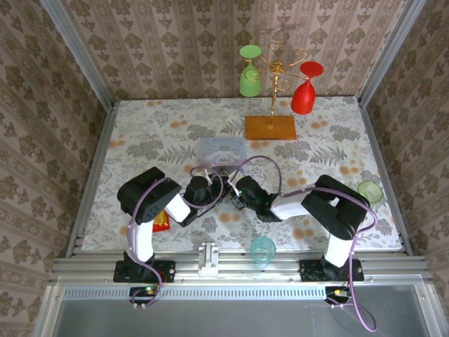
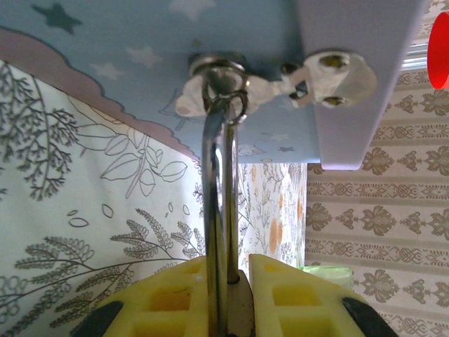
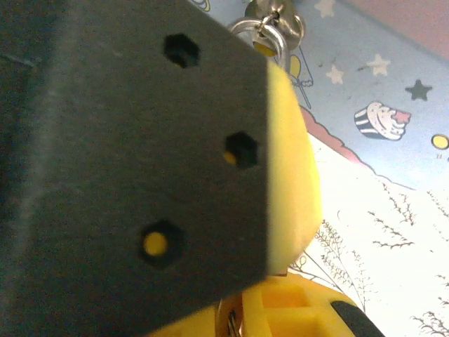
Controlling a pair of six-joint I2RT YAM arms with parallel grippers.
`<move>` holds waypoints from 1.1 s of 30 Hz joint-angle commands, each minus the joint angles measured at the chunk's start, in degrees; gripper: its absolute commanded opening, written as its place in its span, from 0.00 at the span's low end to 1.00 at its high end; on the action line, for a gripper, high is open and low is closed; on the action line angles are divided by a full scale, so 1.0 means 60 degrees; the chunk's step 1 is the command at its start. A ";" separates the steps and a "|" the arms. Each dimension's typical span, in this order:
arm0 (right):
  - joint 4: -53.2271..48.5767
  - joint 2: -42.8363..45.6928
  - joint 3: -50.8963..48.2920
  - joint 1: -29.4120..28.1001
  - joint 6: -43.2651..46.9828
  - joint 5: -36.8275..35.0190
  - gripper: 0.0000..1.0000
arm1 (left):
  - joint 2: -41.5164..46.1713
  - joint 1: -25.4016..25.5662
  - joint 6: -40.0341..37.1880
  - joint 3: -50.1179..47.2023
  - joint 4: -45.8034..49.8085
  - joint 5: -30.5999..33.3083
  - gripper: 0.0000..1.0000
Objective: Unlock the padlock with the key
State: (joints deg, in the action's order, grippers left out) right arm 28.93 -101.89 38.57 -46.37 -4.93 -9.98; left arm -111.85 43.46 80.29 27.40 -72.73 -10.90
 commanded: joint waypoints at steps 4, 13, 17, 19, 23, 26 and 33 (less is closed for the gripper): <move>0.1284 0.0039 -0.0419 0.1392 -0.2051 0.3415 0.12 | 0.0331 0.0036 0.0080 -0.0109 -0.0286 -0.0262 0.08; 0.4867 -0.1911 -0.0418 0.3695 -0.5708 0.8972 0.12 | 0.0330 -0.0044 -0.0219 -0.0383 -0.0291 -0.0068 0.13; 0.5044 -0.2010 -0.0571 0.3699 -0.5786 0.8819 0.12 | 0.0347 -0.0168 -0.0508 -0.0718 -0.0223 0.0205 0.28; 0.4889 -0.1931 -0.0583 0.3714 -0.5745 0.8742 0.12 | 0.0325 -0.0255 -0.0585 -0.0911 -0.0241 0.0289 0.35; 0.4309 -0.1829 -0.0524 0.3689 -0.5548 0.8553 0.12 | 0.0567 -0.0517 -0.1218 -0.1362 0.0099 0.0627 0.36; 0.4290 -0.1700 -0.0668 0.3687 -0.5514 0.8478 0.12 | 0.0991 -0.0722 -0.2059 -0.1269 0.1255 0.0556 0.29; 0.3752 -0.1504 -0.0616 0.3521 -0.5734 0.8681 0.18 | 0.1767 -0.0751 -0.3094 -0.1221 0.2730 0.0813 0.25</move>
State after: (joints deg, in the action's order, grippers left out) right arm 53.74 -112.86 35.24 -24.75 -39.09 42.44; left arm -102.63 39.64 66.85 20.56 -63.79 -8.27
